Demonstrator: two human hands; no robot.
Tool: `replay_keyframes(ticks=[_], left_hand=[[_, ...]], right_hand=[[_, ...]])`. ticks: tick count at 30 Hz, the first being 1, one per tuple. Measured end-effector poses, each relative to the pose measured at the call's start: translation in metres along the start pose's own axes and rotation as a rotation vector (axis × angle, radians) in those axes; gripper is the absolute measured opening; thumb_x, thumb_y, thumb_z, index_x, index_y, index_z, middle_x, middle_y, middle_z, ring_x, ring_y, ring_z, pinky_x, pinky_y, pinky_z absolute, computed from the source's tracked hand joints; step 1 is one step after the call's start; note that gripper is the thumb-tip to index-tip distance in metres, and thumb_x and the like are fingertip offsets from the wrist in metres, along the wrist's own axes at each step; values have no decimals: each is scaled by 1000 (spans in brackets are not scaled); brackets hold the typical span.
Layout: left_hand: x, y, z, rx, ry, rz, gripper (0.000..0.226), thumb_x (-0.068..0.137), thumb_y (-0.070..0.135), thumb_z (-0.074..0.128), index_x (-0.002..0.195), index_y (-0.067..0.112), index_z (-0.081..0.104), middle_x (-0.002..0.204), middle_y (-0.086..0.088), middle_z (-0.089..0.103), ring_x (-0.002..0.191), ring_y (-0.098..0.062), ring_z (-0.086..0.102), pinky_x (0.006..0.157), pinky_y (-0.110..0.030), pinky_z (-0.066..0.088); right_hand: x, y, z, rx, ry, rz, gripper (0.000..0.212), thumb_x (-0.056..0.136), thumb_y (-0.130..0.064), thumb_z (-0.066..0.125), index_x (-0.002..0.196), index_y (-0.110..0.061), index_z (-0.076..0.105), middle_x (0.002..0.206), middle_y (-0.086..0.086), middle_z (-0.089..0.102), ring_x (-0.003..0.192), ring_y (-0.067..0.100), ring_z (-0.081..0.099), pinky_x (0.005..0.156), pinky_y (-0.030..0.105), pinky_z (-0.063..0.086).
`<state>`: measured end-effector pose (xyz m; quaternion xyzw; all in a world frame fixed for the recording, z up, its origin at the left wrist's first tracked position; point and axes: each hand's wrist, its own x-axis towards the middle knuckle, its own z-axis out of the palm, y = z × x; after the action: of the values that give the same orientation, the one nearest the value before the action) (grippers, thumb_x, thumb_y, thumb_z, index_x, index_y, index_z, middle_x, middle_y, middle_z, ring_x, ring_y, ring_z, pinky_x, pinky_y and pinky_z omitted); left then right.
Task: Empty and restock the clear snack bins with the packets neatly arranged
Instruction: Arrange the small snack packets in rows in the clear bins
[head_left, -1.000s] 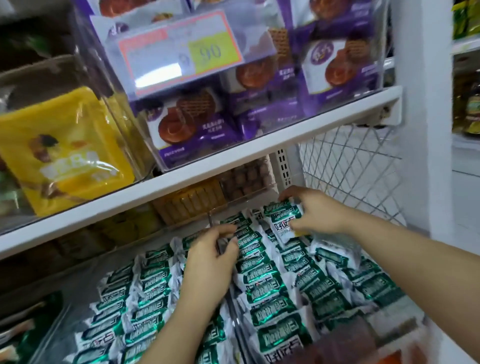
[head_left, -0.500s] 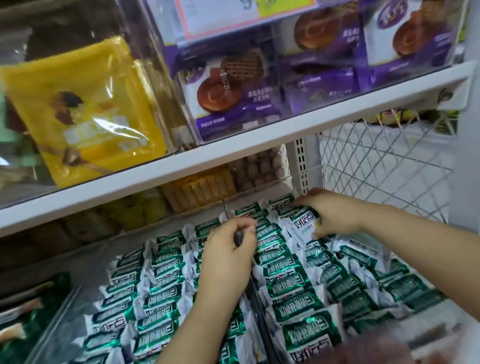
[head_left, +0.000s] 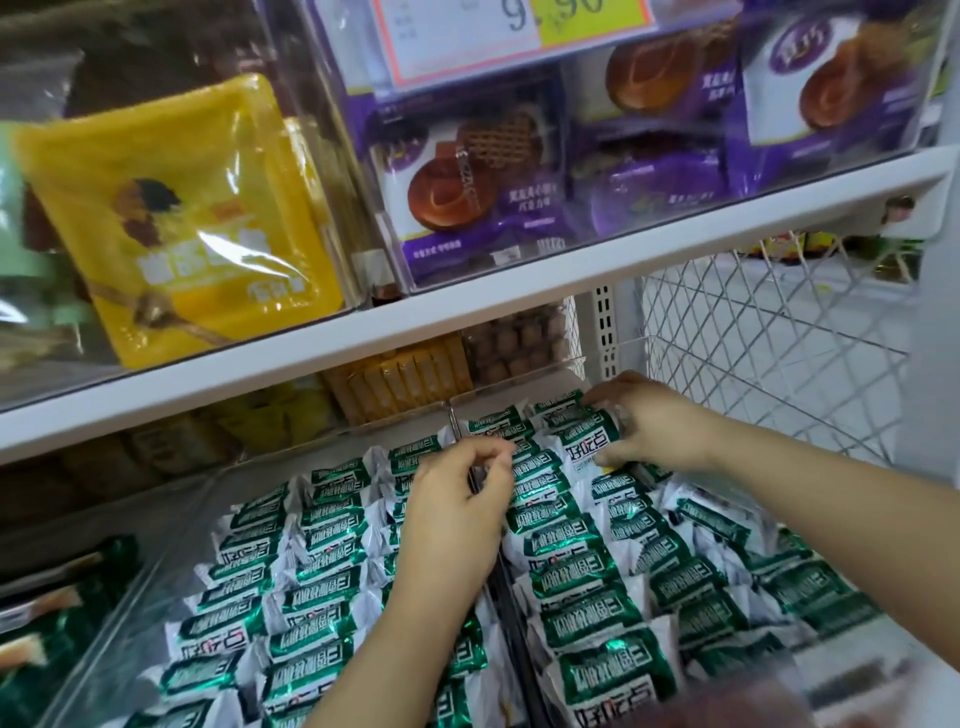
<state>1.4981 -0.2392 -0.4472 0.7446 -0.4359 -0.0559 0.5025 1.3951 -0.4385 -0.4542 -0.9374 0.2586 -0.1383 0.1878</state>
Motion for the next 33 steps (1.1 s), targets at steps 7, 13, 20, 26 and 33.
replay_keyframes(ticks=[7,13,20,26,33], left_hand=[[1,-3,-2,45,-9,-18,18,96,31,51,86,46,55,94,20,61,98,-4,54,72,-12,39],[1,0,-1,48,11,-19,12,97,29,50,97,33,62,91,10,65,90,-13,57,68,-15,41],[2,-6,0,47,13,-16,13,97,30,50,100,34,62,93,23,57,101,-13,54,72,-26,42],[3,-7,0,32,4,-13,13,96,30,51,94,40,59,96,16,61,94,-14,57,68,-21,43],[2,-5,1,28,1,-26,13,96,31,51,91,42,57,97,4,64,81,-20,60,52,-10,38]], right_hand=[[-53,-9,-50,-213,-234,149,51,82,-39,71,125,-18,52,110,-3,59,97,14,56,77,25,47],[-84,-14,-30,-476,-235,226,47,75,-31,76,104,-22,40,87,-5,50,79,16,53,55,25,39],[-58,-13,-37,320,-285,198,28,94,-9,56,122,-13,56,111,-3,57,85,18,67,75,26,58],[-53,-11,-23,176,-114,76,23,91,-26,63,113,-21,62,115,-7,60,84,0,59,78,17,49],[-41,-9,-15,-40,9,-3,40,82,-19,73,120,-25,62,119,-1,57,102,15,57,92,24,42]])
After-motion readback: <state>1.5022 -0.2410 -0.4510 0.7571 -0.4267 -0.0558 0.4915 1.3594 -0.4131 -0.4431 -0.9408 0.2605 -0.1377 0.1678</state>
